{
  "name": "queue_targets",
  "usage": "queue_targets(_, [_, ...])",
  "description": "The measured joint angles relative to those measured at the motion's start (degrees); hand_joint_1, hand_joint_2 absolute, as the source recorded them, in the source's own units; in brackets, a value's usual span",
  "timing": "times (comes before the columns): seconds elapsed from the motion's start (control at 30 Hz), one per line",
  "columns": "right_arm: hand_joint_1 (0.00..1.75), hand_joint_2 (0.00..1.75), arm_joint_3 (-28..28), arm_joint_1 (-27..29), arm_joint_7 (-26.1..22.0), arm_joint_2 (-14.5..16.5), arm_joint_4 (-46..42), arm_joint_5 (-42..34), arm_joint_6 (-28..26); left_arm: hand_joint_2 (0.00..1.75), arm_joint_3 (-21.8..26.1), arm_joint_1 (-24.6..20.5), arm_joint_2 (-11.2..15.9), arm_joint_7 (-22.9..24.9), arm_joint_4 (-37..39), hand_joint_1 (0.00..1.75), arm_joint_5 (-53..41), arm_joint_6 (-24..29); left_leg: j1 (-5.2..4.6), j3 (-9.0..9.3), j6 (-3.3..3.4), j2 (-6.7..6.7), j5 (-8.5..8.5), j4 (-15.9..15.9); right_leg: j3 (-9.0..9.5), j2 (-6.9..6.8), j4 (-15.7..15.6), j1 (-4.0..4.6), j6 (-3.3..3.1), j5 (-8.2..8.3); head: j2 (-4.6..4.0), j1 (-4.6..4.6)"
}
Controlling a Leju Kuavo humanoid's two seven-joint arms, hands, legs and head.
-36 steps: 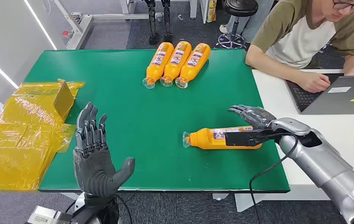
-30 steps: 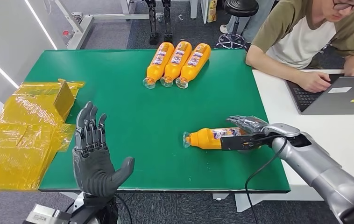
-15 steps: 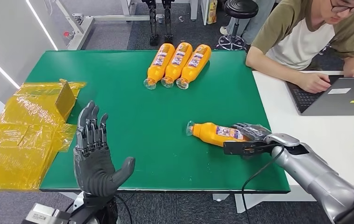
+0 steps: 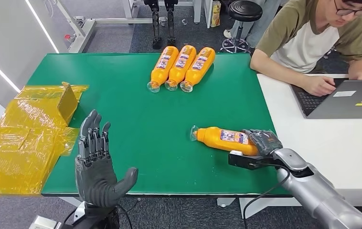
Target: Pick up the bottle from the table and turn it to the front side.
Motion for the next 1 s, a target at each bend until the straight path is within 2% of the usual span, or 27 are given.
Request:
queue_targets(0.13, [1.75, 1.75, -5.69, 6.29, -2.83, 3.84, -5.73, -0.21, -12.01, 1.75, 0.04, 0.69, -0.01, -0.21, -0.02, 0.00, -0.21, 1.10, 0.00, -0.15, -0.03, -0.10, 0.02, -0.01, -0.15, -0.05, 0.04, 0.03, -0.01, -0.01, 0.00, 0.01])
queue_targets(0.3, [1.75, 1.75, -12.49, 14.46, -7.75, 11.73, -15.40, -3.60, -28.29, 1.75, 0.04, 0.82, -0.16, 1.01, 0.00, 0.00, -0.09, 1.12, 0.03, -0.22, -0.12, -0.22, -0.03, -0.11, -0.30, -0.15, 0.07, 0.09, -0.22, -0.23, 0.00, -0.01])
queue_targets(0.4, [1.75, 1.75, -14.85, 18.63, -11.72, 15.91, -20.81, -7.34, -34.64, 1.75, 0.04, 0.61, -0.46, 2.53, 0.29, 0.00, 1.37, -0.79, 0.03, -0.21, -0.25, -0.23, -0.12, -0.17, -0.34, -0.16, 0.07, 0.09, -0.30, -0.34, 0.00, -0.03])
queue_targets(0.5, [1.75, 1.75, -16.91, 22.83, -16.03, 19.48, -25.50, -10.65, -36.03, 1.75, 0.04, 0.34, -0.88, 3.16, 1.06, 0.00, 3.55, -3.13, 0.03, -0.21, -0.31, -0.23, -0.19, -0.18, -0.34, -0.15, 0.07, 0.08, -0.31, -0.44, 0.00, -0.01])
queue_targets(0.57, [1.75, 1.75, -17.62, 25.61, -16.73, 21.19, -28.23, -11.42, -36.06, 1.75, 0.04, 0.22, -1.07, 3.02, 1.54, 0.00, 4.85, -4.19, 0.03, -0.22, -0.34, -0.23, -0.24, -0.18, -0.34, -0.14, 0.07, 0.08, -0.30, -0.47, 0.00, -0.01])
queue_targets(0.8, [1.73, 1.75, -17.42, 32.09, -15.14, 25.32, -35.43, -9.32, -35.20, 1.75, 0.04, -1.01, -1.49, 3.61, 3.57, 0.00, 5.17, -6.61, 0.02, -0.21, -0.34, -0.21, -0.30, -0.18, -0.36, -0.10, 0.06, 0.06, -0.28, -0.49, 0.00, -0.01])
queue_targets(1.0, [1.72, 1.75, -15.51, 34.37, -12.62, 26.35, -37.94, -7.03, -30.79, 1.75, 0.04, -2.24, -1.58, 4.00, 5.09, 0.00, 4.23, -6.37, 0.02, -0.21, -0.35, -0.20, -0.31, -0.18, -0.36, -0.09, 0.06, 0.07, -0.29, -0.49, 0.00, 0.00])
